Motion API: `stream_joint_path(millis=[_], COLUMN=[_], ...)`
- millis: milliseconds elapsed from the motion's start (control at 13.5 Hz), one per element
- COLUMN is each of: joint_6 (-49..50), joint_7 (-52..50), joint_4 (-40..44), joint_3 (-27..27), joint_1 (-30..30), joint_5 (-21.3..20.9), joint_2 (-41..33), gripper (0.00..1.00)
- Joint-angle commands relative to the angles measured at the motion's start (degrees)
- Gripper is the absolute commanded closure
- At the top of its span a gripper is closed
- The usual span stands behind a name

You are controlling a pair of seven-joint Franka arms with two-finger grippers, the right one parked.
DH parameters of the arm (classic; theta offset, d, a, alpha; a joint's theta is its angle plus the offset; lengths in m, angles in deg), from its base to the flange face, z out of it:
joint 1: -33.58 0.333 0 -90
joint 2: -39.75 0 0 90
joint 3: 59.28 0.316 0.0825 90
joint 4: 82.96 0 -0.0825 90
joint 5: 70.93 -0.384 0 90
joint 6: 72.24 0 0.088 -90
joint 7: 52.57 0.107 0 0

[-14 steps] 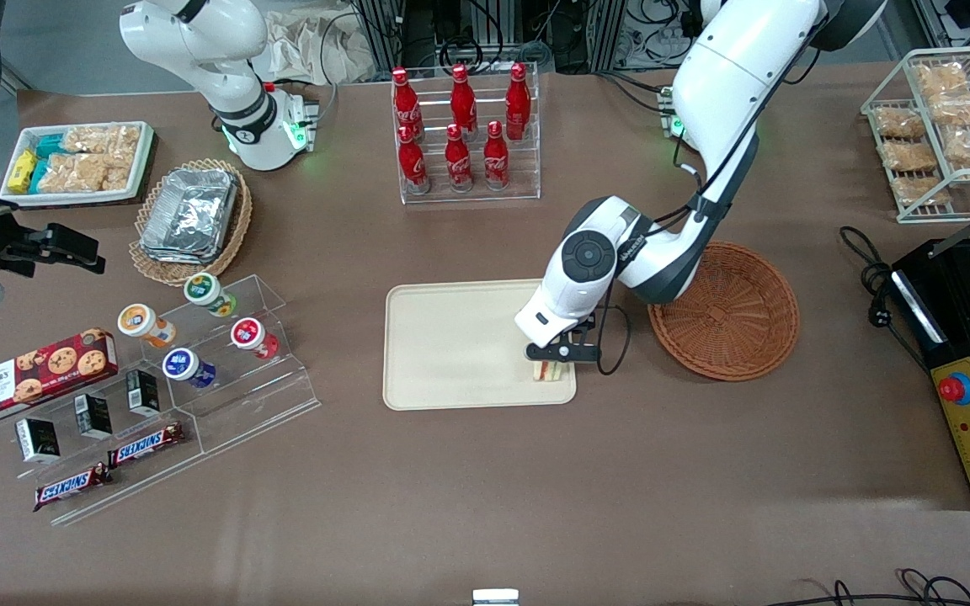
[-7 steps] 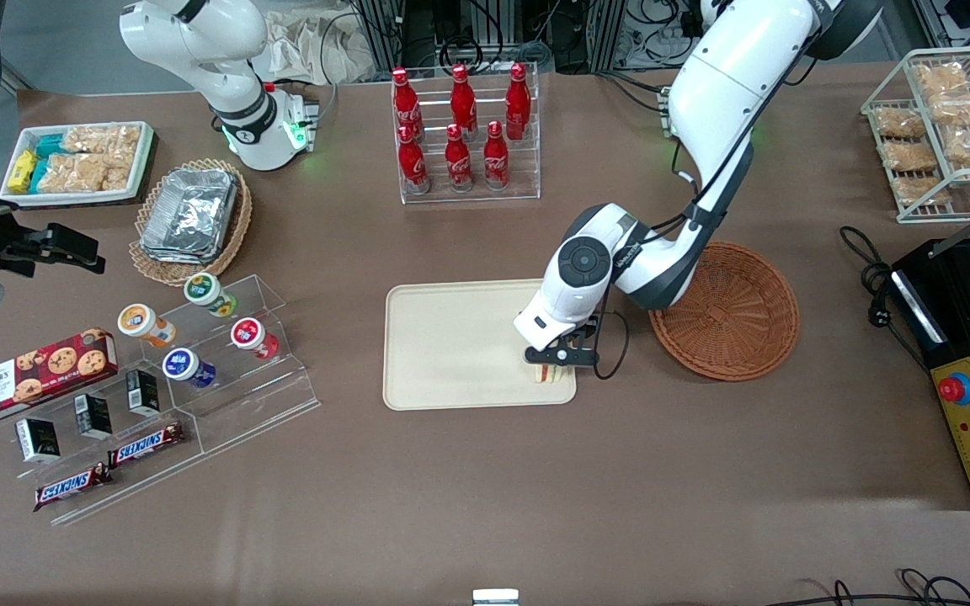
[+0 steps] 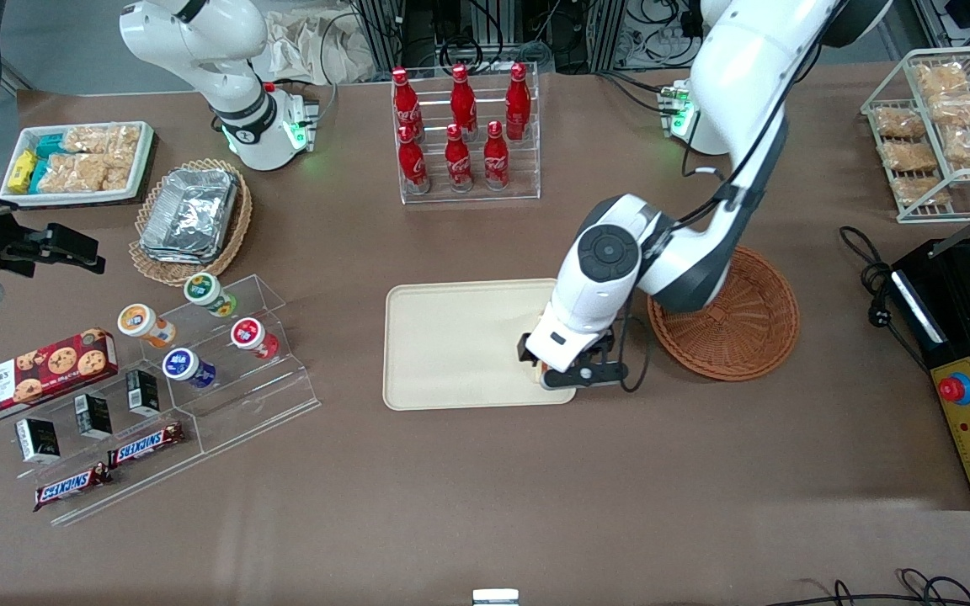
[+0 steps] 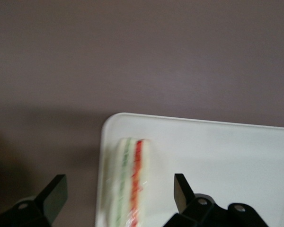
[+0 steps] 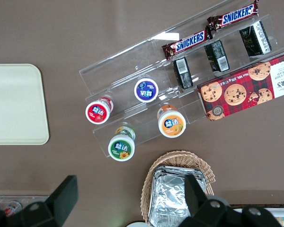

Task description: Place sandwich from basket to tray

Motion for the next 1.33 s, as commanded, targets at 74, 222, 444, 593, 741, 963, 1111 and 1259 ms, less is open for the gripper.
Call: stream_joint_path(millis=[74,222,444,593,741,963,1111,1259], joint_6=[15.4,16.0,23.1,23.7,18.9,16.8,23.5,24.9], joint_7=[-0.5,-0.2,16.4,23.8,30.6,44.2,45.8,45.7], joint_4=[4.2,3.8,2.9,0.0,-8.6,-15.9,-12.0,-9.8], joint_3=[1.7,1.7,2.0,2.1,4.4,11.8,12.6,12.8], joint_1=[7.4,10.1,14.1,16.2,17.3,16.9,17.4,17.6], joint_5=[0.1,0.1,0.6,0.7,1.5,6.6,6.6,6.6], joint_2=[-8.9,-12.7,-16.9,-19.6,-25.4,-31.1,-30.0,-28.9], gripper=[0.0,0.0,0.0,0.0,0.0,0.0,0.0,0.0])
